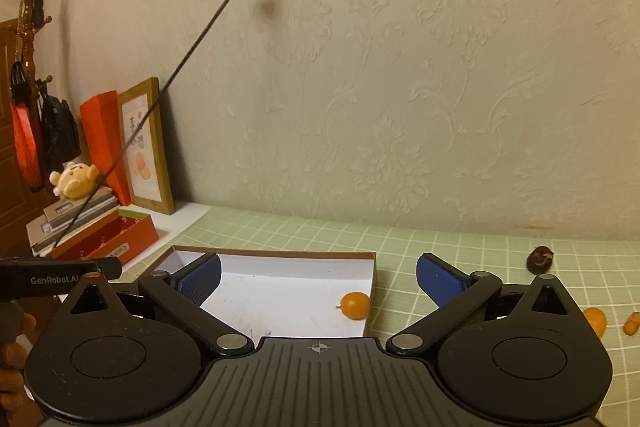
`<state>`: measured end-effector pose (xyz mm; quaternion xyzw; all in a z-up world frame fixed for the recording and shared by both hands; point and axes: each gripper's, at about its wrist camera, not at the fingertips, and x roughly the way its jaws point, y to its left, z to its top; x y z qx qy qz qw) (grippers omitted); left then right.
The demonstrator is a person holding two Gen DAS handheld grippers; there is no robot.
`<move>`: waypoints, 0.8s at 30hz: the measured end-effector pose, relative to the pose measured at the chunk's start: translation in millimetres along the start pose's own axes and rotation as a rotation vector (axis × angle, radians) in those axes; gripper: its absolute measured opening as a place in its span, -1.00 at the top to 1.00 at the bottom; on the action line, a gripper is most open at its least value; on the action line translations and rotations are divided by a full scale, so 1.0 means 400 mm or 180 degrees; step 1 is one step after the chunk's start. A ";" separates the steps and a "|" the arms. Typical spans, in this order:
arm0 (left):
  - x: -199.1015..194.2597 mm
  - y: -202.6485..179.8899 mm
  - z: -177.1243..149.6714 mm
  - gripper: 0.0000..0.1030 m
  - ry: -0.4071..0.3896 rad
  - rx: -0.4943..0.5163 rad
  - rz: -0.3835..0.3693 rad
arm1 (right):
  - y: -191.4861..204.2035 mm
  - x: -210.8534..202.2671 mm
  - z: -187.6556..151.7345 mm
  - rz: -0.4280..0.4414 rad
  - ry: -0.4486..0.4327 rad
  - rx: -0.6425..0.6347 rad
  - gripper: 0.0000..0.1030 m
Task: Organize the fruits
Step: 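Open both tools to drop the oranges into the tray, then move both open tools back toward the remaining fruits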
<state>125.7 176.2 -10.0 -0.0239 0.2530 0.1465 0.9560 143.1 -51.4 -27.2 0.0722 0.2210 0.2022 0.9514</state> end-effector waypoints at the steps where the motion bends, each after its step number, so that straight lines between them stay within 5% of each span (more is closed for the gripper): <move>1: -0.013 -0.005 -0.003 -0.88 -0.0007 0.0018 -0.0007 | -0.002 -0.011 0.000 0.0007 -0.0002 0.0006 -1.00; 24: -0.132 -0.189 -0.026 -0.88 -0.0203 0.0405 -0.0414 | -0.150 -0.201 0.005 -0.0143 -0.0129 0.0208 -1.00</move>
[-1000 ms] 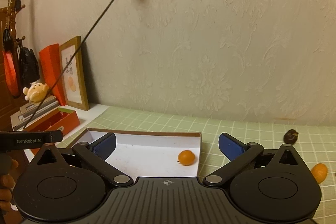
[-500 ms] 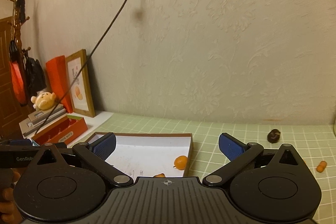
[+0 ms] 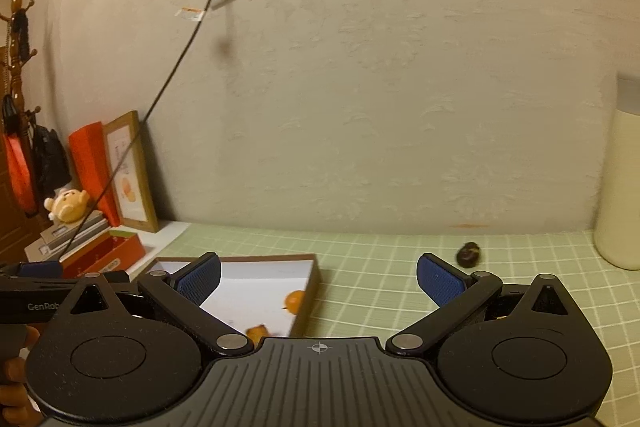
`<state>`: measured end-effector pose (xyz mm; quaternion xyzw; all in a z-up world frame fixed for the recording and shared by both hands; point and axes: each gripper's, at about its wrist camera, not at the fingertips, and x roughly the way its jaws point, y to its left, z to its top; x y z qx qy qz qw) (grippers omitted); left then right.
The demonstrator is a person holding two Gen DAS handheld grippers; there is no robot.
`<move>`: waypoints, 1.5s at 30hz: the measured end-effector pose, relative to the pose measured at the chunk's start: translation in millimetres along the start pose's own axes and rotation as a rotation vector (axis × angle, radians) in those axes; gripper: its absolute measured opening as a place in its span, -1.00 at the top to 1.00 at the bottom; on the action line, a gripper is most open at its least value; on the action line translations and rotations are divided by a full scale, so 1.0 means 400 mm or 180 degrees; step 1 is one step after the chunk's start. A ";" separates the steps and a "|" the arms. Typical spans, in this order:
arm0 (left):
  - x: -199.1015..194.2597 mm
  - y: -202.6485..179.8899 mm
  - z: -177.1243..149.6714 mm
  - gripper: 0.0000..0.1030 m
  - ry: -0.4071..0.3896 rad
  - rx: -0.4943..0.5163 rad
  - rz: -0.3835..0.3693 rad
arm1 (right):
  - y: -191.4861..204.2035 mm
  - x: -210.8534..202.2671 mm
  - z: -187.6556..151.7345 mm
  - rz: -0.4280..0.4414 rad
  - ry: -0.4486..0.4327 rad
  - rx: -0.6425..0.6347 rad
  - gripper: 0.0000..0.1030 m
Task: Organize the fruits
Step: 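Move both open tools back toward the remaining fruits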
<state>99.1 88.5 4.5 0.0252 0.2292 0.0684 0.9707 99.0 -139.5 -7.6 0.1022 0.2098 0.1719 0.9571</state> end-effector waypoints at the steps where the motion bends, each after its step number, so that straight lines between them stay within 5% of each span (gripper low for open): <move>1: 0.002 -0.010 0.000 -0.88 -0.0004 0.0019 -0.0024 | -0.007 -0.002 -0.001 -0.0017 -0.0002 0.0010 -1.00; 24: 0.045 -0.251 -0.034 -0.88 -0.0022 0.0466 -0.0642 | -0.195 -0.085 -0.054 -0.0549 0.0069 0.0186 -1.00; 43: 0.168 -0.465 -0.079 -0.67 0.0241 0.0763 -0.1181 | -0.378 -0.111 -0.087 -0.1223 0.0202 0.0478 -0.99; 45: 0.182 -0.483 -0.081 -0.67 0.0270 0.0764 -0.1217 | -0.386 -0.105 -0.087 -0.1243 0.0223 0.0471 -0.83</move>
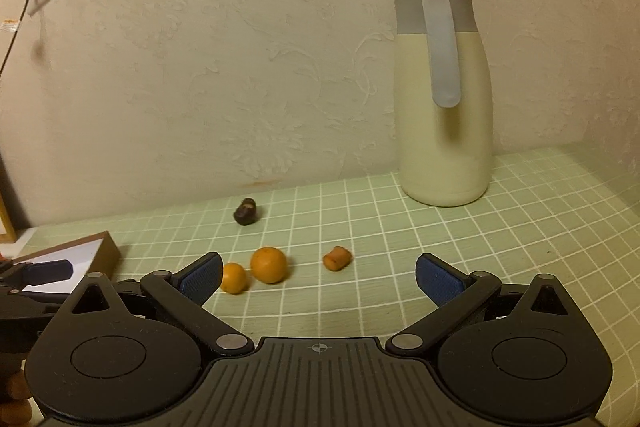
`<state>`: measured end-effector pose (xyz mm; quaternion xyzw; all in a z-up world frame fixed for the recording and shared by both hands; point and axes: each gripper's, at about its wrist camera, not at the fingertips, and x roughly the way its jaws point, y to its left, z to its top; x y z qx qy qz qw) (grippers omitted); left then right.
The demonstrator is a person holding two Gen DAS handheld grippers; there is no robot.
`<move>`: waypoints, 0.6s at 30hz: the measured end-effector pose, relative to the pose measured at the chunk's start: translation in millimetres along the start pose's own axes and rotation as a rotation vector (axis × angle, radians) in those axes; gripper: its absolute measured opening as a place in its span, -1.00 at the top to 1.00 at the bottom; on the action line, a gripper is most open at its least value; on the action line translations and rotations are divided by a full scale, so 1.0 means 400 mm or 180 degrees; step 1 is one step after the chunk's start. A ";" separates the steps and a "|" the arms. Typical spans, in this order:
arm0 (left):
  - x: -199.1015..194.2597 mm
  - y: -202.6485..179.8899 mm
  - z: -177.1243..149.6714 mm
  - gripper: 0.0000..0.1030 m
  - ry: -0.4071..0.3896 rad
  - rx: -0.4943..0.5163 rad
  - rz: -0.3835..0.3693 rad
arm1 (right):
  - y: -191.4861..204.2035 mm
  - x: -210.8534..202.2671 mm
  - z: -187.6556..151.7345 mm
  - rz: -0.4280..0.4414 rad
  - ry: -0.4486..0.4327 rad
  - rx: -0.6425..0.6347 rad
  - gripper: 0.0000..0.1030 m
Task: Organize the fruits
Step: 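Move both open tools back toward the remaining fruits, then grasp the small orange with the left tool while the right tool grasps the brown cube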
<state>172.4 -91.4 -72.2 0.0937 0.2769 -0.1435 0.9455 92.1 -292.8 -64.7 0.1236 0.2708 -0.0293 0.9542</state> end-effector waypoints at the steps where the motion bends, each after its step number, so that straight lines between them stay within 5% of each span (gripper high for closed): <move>1: 0.010 -0.005 0.001 -0.66 0.0012 0.0000 -0.0026 | -0.002 0.008 0.000 0.0005 0.0019 0.0007 -0.73; 2: 0.019 -0.011 0.002 -0.61 0.0021 0.0004 -0.0056 | -0.006 0.016 0.000 0.0020 0.0059 0.0026 -0.58; 7: 0.066 -0.042 0.002 -0.45 0.0050 0.0049 -0.0146 | -0.018 0.062 0.002 0.0014 0.0205 0.0050 -0.55; 10: 0.096 -0.055 -0.001 -0.31 0.0093 0.0041 -0.0205 | -0.017 0.089 0.006 0.0017 0.0259 -0.0024 -0.28; 18: 0.164 -0.097 -0.002 -0.24 0.0108 0.0065 -0.0238 | -0.050 0.185 0.024 0.0011 0.0419 0.0026 -0.02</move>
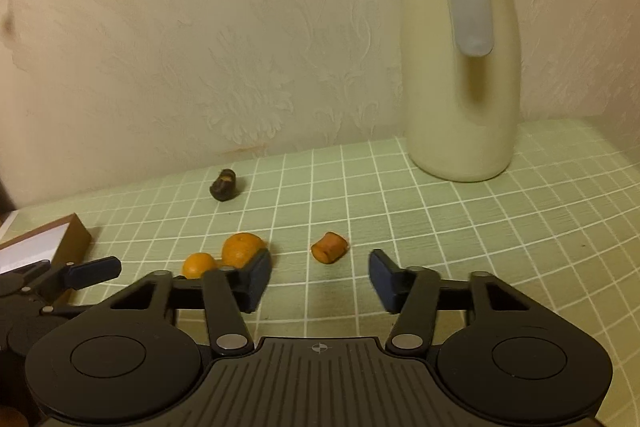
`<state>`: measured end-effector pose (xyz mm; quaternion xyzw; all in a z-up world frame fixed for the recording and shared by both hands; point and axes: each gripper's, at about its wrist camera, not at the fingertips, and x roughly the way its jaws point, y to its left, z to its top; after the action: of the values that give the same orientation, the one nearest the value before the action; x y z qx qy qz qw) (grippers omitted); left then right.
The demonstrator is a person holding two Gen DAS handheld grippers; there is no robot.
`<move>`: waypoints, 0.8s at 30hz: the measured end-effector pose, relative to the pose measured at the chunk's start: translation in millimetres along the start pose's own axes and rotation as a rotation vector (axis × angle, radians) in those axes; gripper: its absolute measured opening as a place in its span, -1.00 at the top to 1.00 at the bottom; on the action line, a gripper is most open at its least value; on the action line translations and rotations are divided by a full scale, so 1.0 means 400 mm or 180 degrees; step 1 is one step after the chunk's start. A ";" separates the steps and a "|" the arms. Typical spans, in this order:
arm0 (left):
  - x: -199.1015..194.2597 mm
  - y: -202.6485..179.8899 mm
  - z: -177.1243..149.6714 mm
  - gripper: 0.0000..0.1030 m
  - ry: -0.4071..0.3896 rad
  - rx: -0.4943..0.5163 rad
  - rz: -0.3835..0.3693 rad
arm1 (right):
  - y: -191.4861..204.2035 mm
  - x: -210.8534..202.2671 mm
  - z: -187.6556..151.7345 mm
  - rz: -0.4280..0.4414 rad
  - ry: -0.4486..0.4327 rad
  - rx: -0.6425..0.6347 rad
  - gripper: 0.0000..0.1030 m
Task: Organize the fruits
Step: 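Grasp the small orange with the left tool while the right tool grasps the brown cube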
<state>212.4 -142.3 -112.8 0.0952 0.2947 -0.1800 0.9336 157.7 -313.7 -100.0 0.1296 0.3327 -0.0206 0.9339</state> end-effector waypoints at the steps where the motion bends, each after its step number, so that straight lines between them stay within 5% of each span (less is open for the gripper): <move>1: 0.010 -0.003 0.000 -0.23 0.0012 0.0002 -0.0003 | -0.004 0.012 0.004 -0.0002 0.0018 0.0002 -0.01; 15: 0.092 -0.026 -0.001 0.31 0.0057 0.0016 -0.0044 | -0.036 0.098 0.024 -0.0043 0.0113 0.0091 0.00; 17: 0.089 -0.029 -0.002 0.56 0.0035 0.0032 -0.0060 | -0.035 0.106 0.025 -0.0029 0.0121 0.0094 0.00; 21: 0.088 -0.029 -0.002 0.56 0.0028 0.0006 -0.0059 | -0.028 0.126 0.029 -0.0020 0.0165 0.0061 0.33; 24: 0.089 -0.023 -0.003 0.57 0.0035 -0.0028 -0.0042 | -0.025 0.139 0.029 -0.0018 0.0189 0.0079 0.33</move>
<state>235.2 -160.6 -135.1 0.0902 0.3012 -0.1843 0.9312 206.7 -323.6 -128.4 0.1407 0.3604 -0.0234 0.9218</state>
